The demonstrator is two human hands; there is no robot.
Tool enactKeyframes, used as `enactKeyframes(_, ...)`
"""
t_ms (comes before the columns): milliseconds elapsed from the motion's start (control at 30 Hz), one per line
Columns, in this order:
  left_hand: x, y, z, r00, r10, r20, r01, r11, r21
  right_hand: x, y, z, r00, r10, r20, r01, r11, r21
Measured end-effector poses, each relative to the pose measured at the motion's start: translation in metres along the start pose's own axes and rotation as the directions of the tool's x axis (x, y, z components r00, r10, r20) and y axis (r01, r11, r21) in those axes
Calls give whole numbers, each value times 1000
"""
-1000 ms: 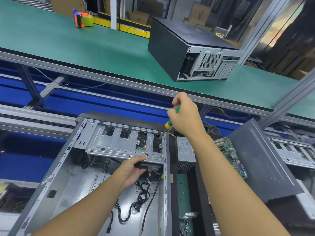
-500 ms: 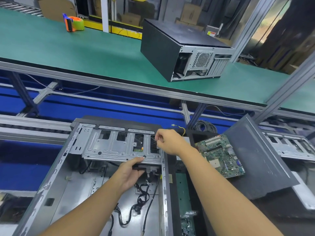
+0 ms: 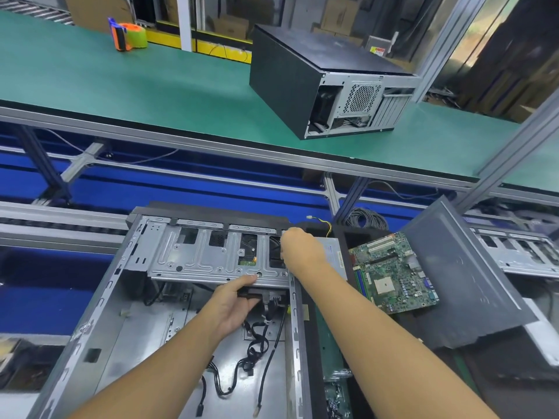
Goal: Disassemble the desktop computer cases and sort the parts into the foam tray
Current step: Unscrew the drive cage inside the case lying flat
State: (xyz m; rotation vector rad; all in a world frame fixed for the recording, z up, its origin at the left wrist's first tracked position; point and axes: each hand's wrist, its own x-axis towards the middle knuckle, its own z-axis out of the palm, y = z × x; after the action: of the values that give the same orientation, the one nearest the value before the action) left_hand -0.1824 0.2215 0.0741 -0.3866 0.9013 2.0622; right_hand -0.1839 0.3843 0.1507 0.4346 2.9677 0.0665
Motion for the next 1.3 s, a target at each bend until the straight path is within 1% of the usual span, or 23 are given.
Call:
enactKeyframes(100,0,0,-1,1000,-1,8,1,1000,-5,-1,-6,2,1000,13,-6,-13,1000,-15)
enactKeyframes(267,0,1,-1,1000,2,11,-2,1000,-9,0,-7,4,1000,-20,-1,20,999,-51)
enactKeyframes(467,0,-1,-2,1000,7,5,-7,1000,6,8,-5,3,997,-66,41,68,997,-44)
enactKeyframes(600,0,-2,-6,1000,-4,16,3,1000,20,12,1,-1,988,-111,105,113,993,-15)
enactKeyframes(667,0,-2,-8,1000,-18,13,17,999,33,13,3,-3,989,-103,103,103,995,5)
enactKeyframes(733,1,-2,-8,1000,-22,14,22,999,30,13,0,-3,993,-61,106,58,998,25)
enactKeyframes(833,0,-1,-6,1000,-23,21,23,1000,19,14,-2,-5,989,-29,147,20,998,63)
enactKeyframes(900,0,-1,-6,999,-28,30,27,1000,9,12,3,-17,990,-20,140,-5,985,173)
enactKeyframes(1000,1,0,-6,999,-25,44,25,1000,6,7,17,-53,998,-12,69,-18,907,420)
enactKeyframes(1100,2,-1,-7,999,-26,39,25,1000,7,-4,34,-96,999,-38,-11,36,779,627)
enactKeyframes(1233,2,-1,-7,999,-20,31,20,1000,24,-11,44,-125,978,6,-209,164,598,785)
enactKeyframes(1300,1,-1,-6,1000,-19,25,18,1000,24,-10,42,-122,966,47,-253,185,557,810)
